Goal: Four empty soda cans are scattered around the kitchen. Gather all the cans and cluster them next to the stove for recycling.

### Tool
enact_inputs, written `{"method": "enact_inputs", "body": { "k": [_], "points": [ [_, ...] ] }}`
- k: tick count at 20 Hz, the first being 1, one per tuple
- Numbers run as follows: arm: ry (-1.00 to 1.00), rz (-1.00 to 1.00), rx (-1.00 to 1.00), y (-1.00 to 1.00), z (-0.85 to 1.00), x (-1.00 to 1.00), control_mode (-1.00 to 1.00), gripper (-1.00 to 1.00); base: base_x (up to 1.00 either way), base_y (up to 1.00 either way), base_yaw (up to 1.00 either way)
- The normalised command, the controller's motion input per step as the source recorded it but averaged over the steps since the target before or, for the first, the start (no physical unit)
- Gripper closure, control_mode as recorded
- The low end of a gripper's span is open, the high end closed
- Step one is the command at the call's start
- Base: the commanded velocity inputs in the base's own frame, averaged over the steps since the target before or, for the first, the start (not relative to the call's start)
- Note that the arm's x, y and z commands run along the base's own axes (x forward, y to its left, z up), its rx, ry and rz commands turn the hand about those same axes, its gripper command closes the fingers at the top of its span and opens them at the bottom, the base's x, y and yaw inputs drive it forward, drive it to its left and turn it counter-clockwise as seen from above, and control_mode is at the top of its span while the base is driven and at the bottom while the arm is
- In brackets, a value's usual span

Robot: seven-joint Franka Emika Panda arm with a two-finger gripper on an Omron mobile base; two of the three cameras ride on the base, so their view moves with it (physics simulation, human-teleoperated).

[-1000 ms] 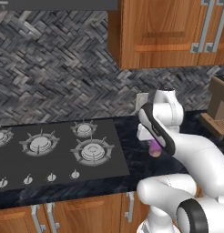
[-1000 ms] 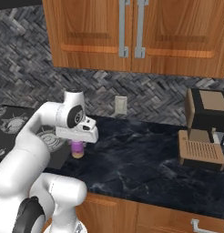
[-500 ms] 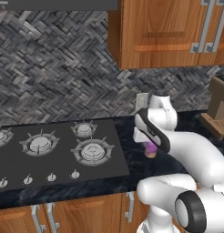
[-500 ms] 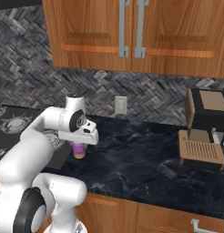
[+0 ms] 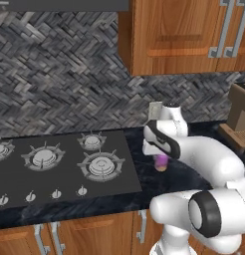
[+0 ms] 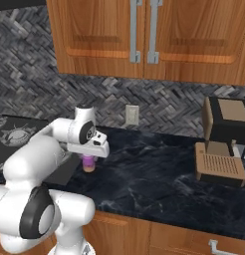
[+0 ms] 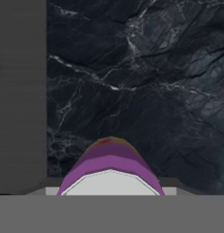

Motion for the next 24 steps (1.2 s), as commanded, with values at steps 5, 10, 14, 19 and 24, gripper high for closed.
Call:
{"method": "enact_inputs", "body": {
  "k": [5, 10, 14, 19, 24],
  "points": [
    [0.0, 0.0, 0.0, 0.02, -0.14, 0.29, -1.0, 1.0, 0.0, 0.0, 0.0],
    [0.01, 0.0, 0.0, 0.02, -0.13, 0.27, -1.0, 1.0, 0.0, 0.0, 0.0],
    [0.02, 0.0, 0.0, 0.05, -0.13, 0.26, -1.0, 1.0, 0.0, 0.0, 0.0],
    [0.01, 0.0, 0.0, 0.07, -0.15, 0.23, -1.0, 1.0, 0.0, 0.0, 0.0],
    [0.0, 0.0, 0.0, 0.06, -0.14, 0.25, -1.0, 1.0, 0.0, 0.0, 0.0]
  ]
}}
